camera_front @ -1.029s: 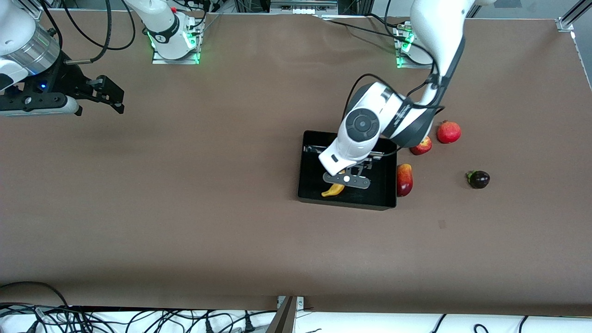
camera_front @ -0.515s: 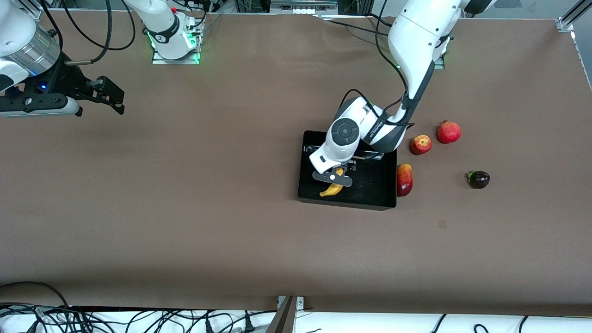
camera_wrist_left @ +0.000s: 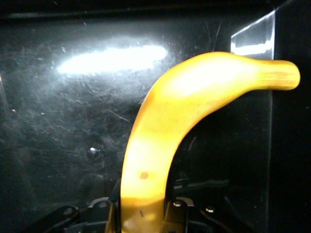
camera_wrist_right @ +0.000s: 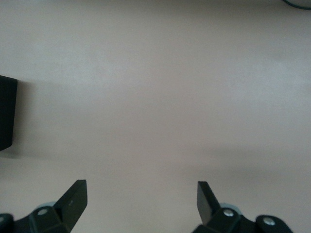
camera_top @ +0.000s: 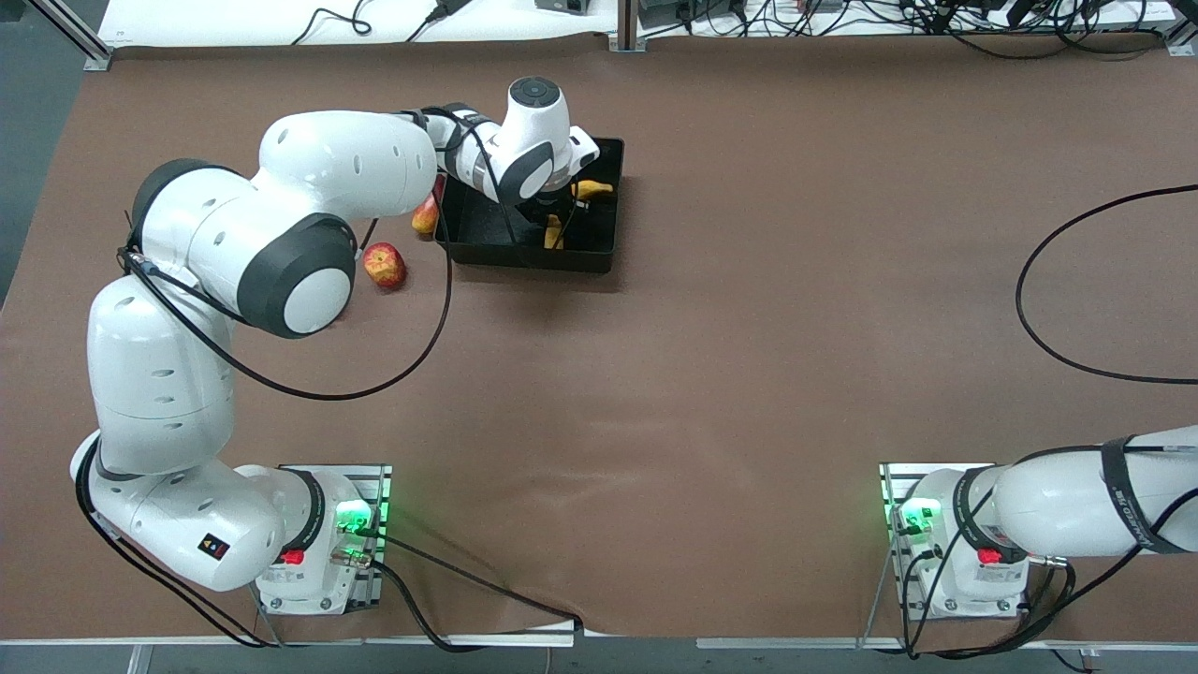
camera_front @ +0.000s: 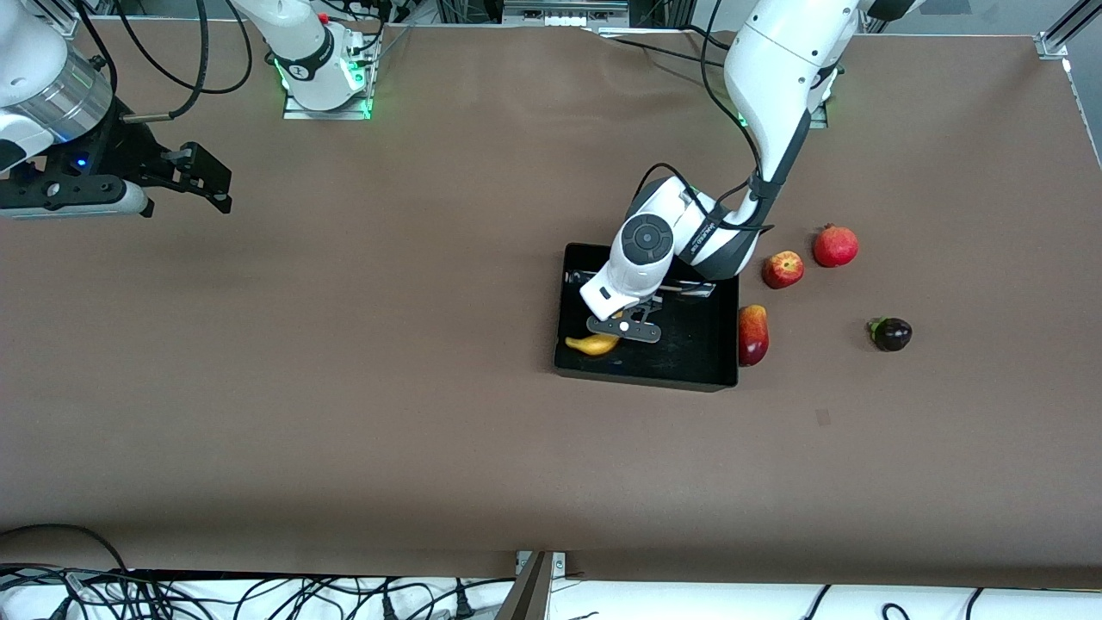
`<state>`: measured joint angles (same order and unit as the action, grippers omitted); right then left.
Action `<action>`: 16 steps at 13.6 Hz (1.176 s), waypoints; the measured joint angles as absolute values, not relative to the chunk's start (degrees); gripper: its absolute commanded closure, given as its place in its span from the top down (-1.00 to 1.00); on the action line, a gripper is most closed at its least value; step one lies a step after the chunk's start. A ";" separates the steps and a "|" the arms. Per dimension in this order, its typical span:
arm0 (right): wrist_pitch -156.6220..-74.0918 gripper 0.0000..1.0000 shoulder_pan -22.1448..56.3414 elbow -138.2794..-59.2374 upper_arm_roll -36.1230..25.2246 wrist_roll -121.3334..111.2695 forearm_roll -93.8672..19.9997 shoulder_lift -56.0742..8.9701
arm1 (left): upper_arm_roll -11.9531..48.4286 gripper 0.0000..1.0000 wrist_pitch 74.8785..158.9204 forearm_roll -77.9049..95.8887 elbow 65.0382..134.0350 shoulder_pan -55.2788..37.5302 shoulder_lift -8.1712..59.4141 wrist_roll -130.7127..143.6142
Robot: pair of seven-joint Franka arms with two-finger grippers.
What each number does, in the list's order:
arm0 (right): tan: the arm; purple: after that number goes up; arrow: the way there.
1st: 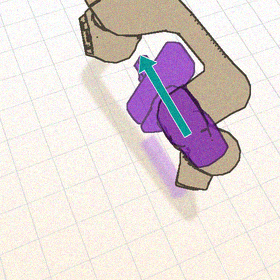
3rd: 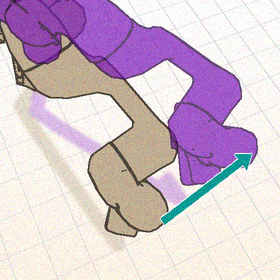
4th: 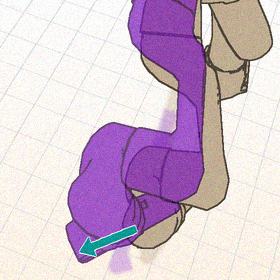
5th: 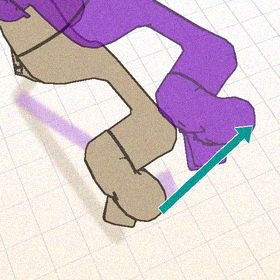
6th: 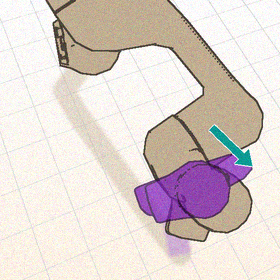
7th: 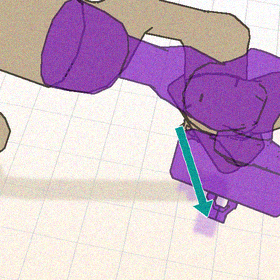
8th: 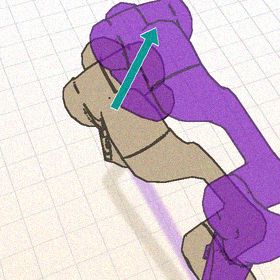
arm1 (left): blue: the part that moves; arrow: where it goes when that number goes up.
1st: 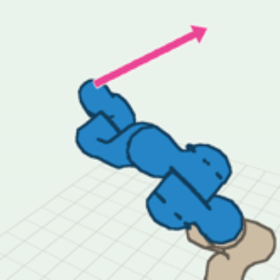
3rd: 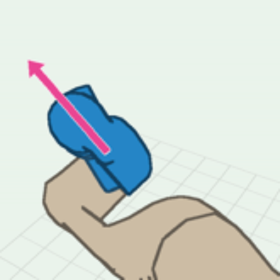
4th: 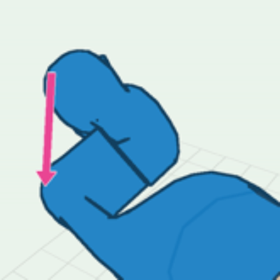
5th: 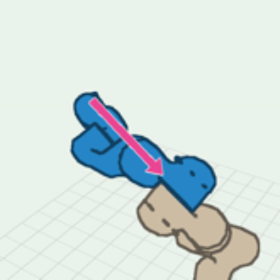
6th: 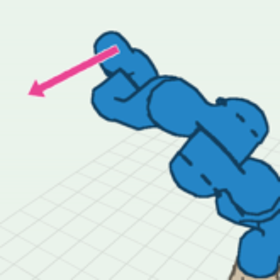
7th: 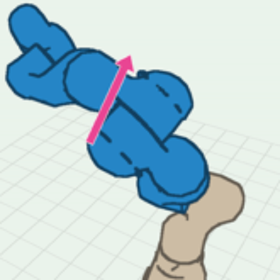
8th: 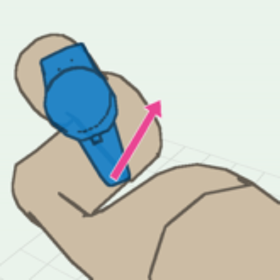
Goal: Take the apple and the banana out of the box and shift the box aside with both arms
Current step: 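Lift the banana out and lower it beside the mangosteen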
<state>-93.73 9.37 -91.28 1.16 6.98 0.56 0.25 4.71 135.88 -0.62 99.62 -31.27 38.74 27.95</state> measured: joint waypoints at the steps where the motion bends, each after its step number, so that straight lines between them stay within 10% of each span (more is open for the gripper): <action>1: -93.73 1.00 9.37 -91.28 1.15 6.98 0.56 0.25 | 4.64 -1.00 134.64 -0.61 99.43 -31.19 37.92 28.20; 10: -93.76 1.00 9.37 -91.29 1.03 6.98 0.57 0.23 | 3.58 -1.00 99.36 3.16 87.40 -18.34 26.00 26.71; 16: -93.78 1.00 9.42 -91.30 1.07 6.98 0.57 0.21 | 2.88 -1.00 97.60 -0.39 87.37 -2.40 30.03 4.53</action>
<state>-93.78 9.42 -91.30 1.07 6.98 0.57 0.21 2.88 97.60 -0.39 87.37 -2.40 30.03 4.53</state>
